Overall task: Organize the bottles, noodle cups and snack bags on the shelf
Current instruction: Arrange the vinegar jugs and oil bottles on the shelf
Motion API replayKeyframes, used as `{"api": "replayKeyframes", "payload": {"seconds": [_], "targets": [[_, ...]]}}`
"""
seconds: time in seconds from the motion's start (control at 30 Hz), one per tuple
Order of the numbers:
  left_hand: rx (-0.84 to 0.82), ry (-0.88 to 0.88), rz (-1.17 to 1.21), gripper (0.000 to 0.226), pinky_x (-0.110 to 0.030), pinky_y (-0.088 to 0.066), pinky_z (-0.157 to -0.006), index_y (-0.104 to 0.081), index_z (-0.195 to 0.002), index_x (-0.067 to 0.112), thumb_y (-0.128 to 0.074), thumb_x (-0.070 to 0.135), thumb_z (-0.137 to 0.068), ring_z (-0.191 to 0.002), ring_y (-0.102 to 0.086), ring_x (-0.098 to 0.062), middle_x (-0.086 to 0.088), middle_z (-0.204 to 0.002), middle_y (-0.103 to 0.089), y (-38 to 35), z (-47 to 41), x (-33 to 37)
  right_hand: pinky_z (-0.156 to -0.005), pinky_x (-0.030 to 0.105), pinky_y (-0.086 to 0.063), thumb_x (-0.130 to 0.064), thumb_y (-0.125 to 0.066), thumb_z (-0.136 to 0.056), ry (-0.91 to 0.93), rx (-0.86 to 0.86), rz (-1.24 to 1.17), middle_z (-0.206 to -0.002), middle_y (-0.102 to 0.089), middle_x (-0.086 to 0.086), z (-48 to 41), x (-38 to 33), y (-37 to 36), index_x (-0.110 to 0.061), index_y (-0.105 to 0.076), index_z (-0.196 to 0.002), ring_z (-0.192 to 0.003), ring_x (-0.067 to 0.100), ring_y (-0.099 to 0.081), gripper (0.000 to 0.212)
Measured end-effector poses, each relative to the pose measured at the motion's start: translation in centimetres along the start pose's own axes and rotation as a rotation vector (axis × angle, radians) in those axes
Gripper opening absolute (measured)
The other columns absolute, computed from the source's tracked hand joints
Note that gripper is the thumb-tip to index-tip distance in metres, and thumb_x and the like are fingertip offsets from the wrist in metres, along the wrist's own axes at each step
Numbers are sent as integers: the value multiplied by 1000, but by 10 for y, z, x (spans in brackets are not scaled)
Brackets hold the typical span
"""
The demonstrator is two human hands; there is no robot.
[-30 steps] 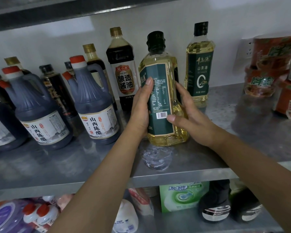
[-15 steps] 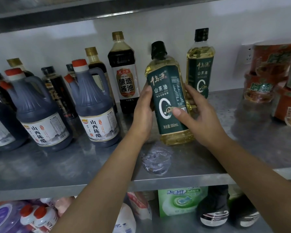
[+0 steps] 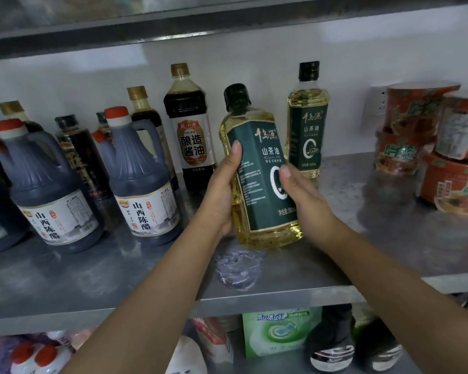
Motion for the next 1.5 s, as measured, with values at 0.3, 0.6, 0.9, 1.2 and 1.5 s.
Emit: {"api": "replayKeyframes", "payload": {"seconds": [0.3, 0.6, 0.9, 1.2, 1.5], "targets": [[-8, -225, -216, 51, -47, -53, -100, -46, -138, 26, -58, 22, -89, -117, -65, -28, -9, -127, -66, -7, 5, 18, -102, 46, -52, -46, -34, -102, 53, 214, 134, -111, -75, 2, -1, -8, 22, -26, -66, -114, -108, 16, -70, 40], [10, -207, -274, 64, -39, -55, -99, -36, -150, 26, -60, 29, -91, -118, -66, -18, 1, -131, -66, -20, 0, 12, -107, 52, -46, -59, -42, -93, 13, 215, -34, -121, -72, 7, -6, -6, 23, -30, -68, -117, -116, 24, -66, 46], [19, -213, -284, 65, -30, -57, -88, -35, -151, 20, -63, 30, -94, -114, -67, -18, -5, -133, -65, -21, -1, 13, -105, 51, -48, -65, -44, -89, -25, 238, -6, -117, -73, 5, -6, -3, 25, -34, -71, -112, -112, 23, -68, 47], [9, -227, -319, 66, -41, -54, -100, -32, -152, 22, -58, 32, -92, -120, -64, -19, -5, -136, -63, -19, -1, 13, -102, 48, -51, -59, -52, -88, 4, 157, 2, -121, -71, 5, -6, -5, 21, -28, -63, -125, -113, 22, -68, 49], [0, -182, -369, 63, -33, -51, -102, -26, -155, 32, -43, 54, -98, -125, -58, -7, 8, -139, -57, -20, 10, 16, -81, 29, -56, -39, -68, -80, 4, 45, 125, -113, -75, -2, -1, -14, 22, -21, -58, -130, -101, 16, -72, 54]]}}
Point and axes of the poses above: each hand's wrist, its own z-axis away from the middle knuckle, its own y-axis out of the back of the hand, x = y × z, the point moved 9 cm from there along -z, towards the middle knuckle
